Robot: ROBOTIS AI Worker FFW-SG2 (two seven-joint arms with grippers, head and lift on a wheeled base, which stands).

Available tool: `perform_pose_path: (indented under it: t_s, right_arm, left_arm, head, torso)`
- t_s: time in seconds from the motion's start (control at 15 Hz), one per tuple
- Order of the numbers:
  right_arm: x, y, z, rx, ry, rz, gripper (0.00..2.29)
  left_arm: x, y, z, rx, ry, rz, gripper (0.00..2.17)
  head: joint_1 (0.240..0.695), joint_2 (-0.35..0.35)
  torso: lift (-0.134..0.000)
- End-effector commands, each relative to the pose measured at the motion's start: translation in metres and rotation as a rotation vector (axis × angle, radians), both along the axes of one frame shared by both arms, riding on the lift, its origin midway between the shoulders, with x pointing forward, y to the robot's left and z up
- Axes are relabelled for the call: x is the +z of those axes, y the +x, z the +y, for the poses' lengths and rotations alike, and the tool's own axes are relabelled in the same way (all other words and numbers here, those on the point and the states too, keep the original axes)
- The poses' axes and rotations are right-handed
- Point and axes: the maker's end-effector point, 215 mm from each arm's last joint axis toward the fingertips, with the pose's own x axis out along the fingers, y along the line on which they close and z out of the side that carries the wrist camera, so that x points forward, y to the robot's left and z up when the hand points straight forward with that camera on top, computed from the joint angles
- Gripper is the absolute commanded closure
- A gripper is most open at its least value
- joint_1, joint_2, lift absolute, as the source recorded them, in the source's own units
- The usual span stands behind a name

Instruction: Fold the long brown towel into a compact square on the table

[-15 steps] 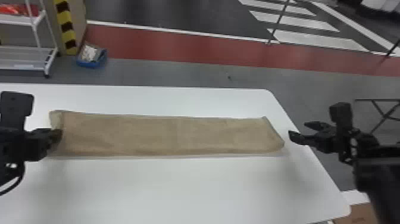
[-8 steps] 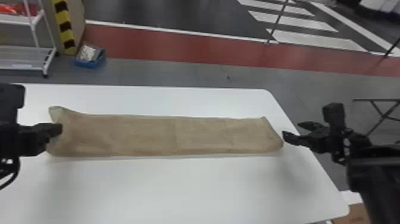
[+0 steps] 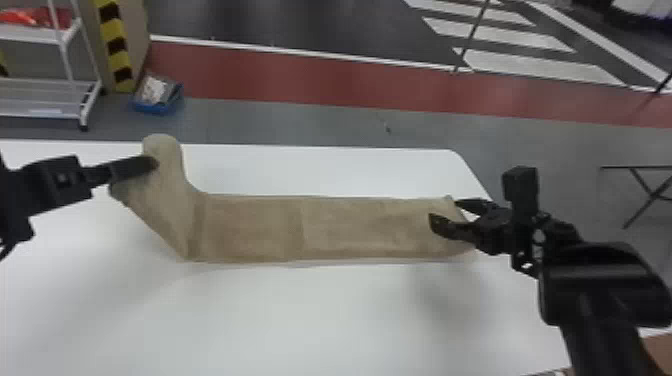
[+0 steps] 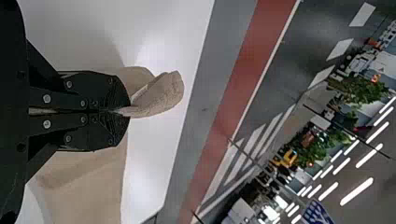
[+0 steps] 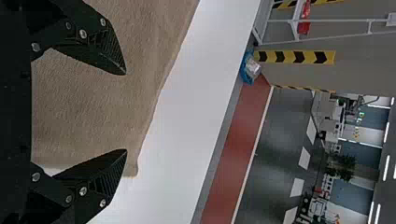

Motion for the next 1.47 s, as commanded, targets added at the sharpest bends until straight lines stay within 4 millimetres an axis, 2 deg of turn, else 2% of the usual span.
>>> perform_pose_path:
  t_s: [0.0, 0.07, 0.13, 0.2, 0.33, 0.4, 0.53, 0.73, 0.87, 1.13, 1.27, 1.4]
  right_arm:
    - [-0.006, 0.005, 0.054, 0.043, 0.073, -0.007, 0.34]
    - [-0.008, 0.008, 0.075, 0.063, 0.098, -0.01, 0.34]
    - [-0.008, 0.012, 0.097, 0.085, 0.119, -0.01, 0.35]
    - [-0.006, 0.016, 0.128, 0.117, 0.17, -0.014, 0.46]
    - [-0.014, 0.017, 0.189, 0.187, 0.21, 0.021, 0.87]
    - [-0.013, 0.019, 0.22, 0.223, 0.216, 0.022, 1.09]
    - [-0.017, 0.018, 0.266, 0.279, 0.236, 0.03, 1.33]
    - [-0.023, 0.015, 0.321, 0.343, 0.279, 0.047, 1.42]
    - [-0.04, 0.011, 0.343, 0.363, 0.285, 0.077, 1.42]
    - [-0.041, 0.002, 0.398, 0.426, 0.345, 0.086, 1.42]
    - [-0.037, 0.003, 0.408, 0.434, 0.33, 0.066, 1.42]
    - [-0.032, 0.006, 0.401, 0.408, 0.314, 0.036, 1.41]
  left_arm:
    - [0.04, 0.005, -0.004, -0.033, -0.089, -0.029, 1.45]
    - [0.049, 0.001, -0.006, -0.057, -0.135, -0.017, 1.44]
    - [0.065, -0.003, -0.009, -0.087, -0.199, -0.013, 1.45]
    - [0.07, -0.009, -0.013, -0.121, -0.227, 0.01, 1.45]
    - [0.082, -0.016, -0.017, -0.158, -0.252, 0.017, 1.44]
    - [0.087, -0.023, -0.022, -0.192, -0.262, 0.024, 1.45]
    - [0.101, -0.034, -0.028, -0.236, -0.302, 0.019, 1.45]
    - [0.109, -0.045, -0.029, -0.276, -0.291, 0.022, 1.45]
    - [0.115, -0.043, -0.029, -0.277, -0.292, 0.013, 1.45]
    - [0.113, -0.04, -0.027, -0.268, -0.281, 0.012, 1.45]
    - [0.112, -0.04, -0.03, -0.27, -0.28, 0.014, 1.45]
    - [0.103, -0.04, -0.029, -0.262, -0.268, 0.027, 1.45]
  head:
    - [0.695, -0.234]
    - [0.695, -0.234]
    - [0.695, -0.202]
    - [0.695, -0.188]
    - [0.691, -0.153]
    - [0.689, -0.114]
    - [0.688, -0.07]
    - [0.69, 0.003]
    - [0.692, 0.033]
    - [0.695, 0.089]
    - [0.695, 0.113]
    - [0.695, 0.127]
  torso:
    - [-0.128]
    - [-0.128]
    - [-0.128]
    - [-0.128]
    - [-0.128]
    - [-0.128]
    - [-0.128]
    - [-0.128]
    - [-0.128]
    - [-0.128]
    - [-0.128]
    - [-0.128]
